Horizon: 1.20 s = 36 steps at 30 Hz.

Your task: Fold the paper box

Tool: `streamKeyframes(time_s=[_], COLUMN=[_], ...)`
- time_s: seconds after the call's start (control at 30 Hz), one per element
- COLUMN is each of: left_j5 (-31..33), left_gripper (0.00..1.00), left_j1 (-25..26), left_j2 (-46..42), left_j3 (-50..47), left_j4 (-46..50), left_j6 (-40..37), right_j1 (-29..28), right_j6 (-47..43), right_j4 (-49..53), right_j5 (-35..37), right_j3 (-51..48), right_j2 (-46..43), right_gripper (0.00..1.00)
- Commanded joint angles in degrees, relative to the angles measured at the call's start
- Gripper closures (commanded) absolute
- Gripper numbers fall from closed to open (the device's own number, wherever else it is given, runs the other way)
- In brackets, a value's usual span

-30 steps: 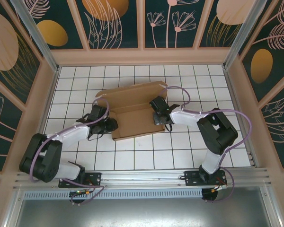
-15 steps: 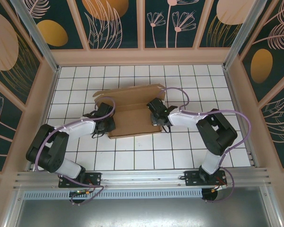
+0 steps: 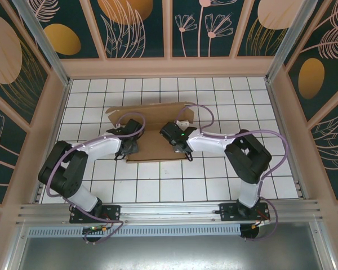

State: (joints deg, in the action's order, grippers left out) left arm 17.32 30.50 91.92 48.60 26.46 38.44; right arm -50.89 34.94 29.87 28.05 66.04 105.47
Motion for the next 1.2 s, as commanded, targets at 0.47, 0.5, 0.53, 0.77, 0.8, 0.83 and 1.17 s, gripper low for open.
streamKeyframes(time_s=[0.47,0.5,0.53,0.77,0.8,0.83,1.17], left_j5=[-4.55,-4.78,-4.92,-2.94,-2.82,-2.48,2.04], left_gripper=[0.45,0.43,0.41,0.47,0.5,0.54,0.86], left_j1=[-1.61,-1.88,-2.15,-2.64,-2.63,-2.64,-2.62], left_j2=[-5.51,-5.93,-6.21,-1.53,-0.79,0.16,5.94], left_j3=[1.61,1.72,2.03,5.01,5.3,5.39,5.93], left_j4=[-0.63,-0.69,-0.64,0.35,0.35,0.27,-1.22], left_j6=[3.18,2.83,2.35,-0.28,-0.46,-0.49,-0.97], right_j1=[1.94,1.94,1.94,1.94,1.94,1.94,0.4], right_j6=[3.13,3.03,3.04,2.83,2.79,2.76,2.52], right_j4=[1.99,1.62,1.36,0.72,0.77,1.04,2.73], right_j5=[3.25,3.0,2.8,1.96,2.09,2.09,3.22], right_j3=[-2.79,-2.96,-3.26,-3.37,-3.29,-3.04,-1.5], right_j2=[1.44,1.35,1.38,1.28,1.3,1.23,1.5], right_gripper=[0.97,0.97,0.97,0.97,0.97,0.97,0.98])
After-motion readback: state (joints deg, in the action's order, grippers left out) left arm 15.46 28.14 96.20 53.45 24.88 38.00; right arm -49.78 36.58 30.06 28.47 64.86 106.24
